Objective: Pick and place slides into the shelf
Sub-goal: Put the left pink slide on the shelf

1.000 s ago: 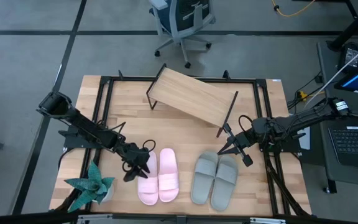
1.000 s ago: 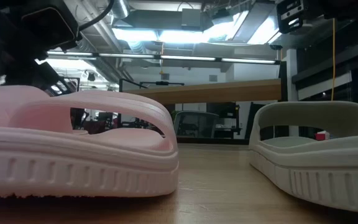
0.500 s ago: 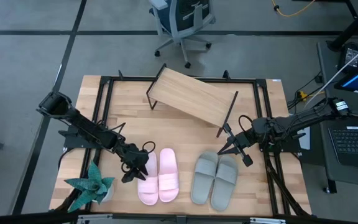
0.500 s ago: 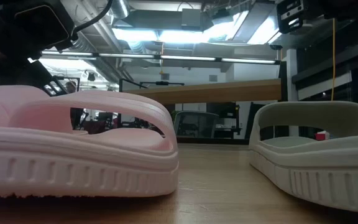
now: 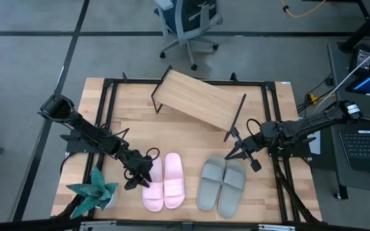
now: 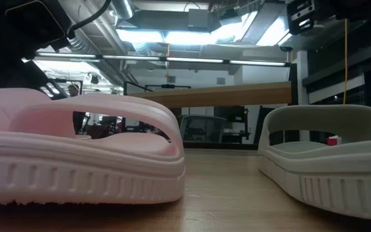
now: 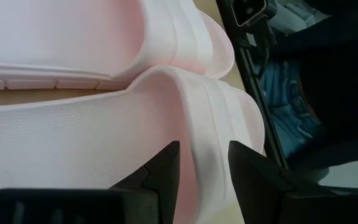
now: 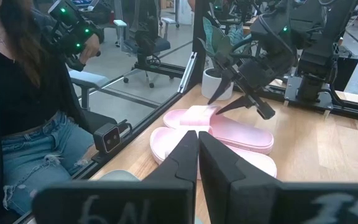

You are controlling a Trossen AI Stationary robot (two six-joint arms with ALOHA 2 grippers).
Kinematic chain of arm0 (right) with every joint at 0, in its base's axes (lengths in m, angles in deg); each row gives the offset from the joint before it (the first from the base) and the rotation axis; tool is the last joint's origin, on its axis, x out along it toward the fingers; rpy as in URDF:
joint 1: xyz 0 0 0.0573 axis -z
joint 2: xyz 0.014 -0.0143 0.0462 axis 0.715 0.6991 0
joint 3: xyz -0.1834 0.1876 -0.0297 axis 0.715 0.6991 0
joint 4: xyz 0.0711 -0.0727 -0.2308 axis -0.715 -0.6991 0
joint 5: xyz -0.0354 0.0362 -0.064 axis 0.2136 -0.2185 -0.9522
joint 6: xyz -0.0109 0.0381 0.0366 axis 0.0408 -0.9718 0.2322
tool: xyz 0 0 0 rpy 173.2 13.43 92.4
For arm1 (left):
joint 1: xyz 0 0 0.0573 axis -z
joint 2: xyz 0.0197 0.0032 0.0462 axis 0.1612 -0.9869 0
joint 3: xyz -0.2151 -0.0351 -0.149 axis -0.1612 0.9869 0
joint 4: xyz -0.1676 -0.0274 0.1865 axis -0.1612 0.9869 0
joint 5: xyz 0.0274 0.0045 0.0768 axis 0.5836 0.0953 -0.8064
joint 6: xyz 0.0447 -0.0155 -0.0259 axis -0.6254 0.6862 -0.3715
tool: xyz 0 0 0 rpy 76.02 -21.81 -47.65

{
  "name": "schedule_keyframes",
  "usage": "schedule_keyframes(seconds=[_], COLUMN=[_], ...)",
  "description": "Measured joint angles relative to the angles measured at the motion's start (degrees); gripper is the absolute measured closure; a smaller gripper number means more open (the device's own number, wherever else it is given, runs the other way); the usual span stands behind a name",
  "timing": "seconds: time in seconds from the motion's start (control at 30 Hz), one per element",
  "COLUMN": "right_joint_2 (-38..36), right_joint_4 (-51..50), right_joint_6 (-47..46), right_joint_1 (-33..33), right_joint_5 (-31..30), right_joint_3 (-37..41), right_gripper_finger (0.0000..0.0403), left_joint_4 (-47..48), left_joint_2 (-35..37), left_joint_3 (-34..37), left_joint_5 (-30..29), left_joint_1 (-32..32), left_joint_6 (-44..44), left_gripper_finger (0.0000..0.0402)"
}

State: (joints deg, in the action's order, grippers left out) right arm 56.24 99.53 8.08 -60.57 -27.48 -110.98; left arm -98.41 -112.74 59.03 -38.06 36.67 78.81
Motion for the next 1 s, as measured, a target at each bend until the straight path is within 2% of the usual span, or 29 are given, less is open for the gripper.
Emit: schedule_keyframes(seconds=[0.2,0.57,1.0], right_joint_2=[0.00,0.00,0.00], right_joint_4=[0.00,-0.01,-0.01], right_joint_6=[0.00,0.07,0.13], right_joint_1=[-0.01,0.01,0.01], right_joint_5=[0.00,0.00,0.00], right_joint_3=[0.02,0.02,0.02], right_gripper_finger=[0.0386,0.0386,0.0386], left_joint_4=[0.24,-0.07,1.11], left_joint_2=[-0.02,-0.02,0.00], left_joint_3=[0.00,-0.04,-0.07], left_joint_5=[-0.35,2.44,3.04], left_joint_1=[0.03,0.00,-1.53], left_joint_6=[-5.39,-7.93,-10.16], left_gripper_finger=[0.0291,0.0393,0.0399])
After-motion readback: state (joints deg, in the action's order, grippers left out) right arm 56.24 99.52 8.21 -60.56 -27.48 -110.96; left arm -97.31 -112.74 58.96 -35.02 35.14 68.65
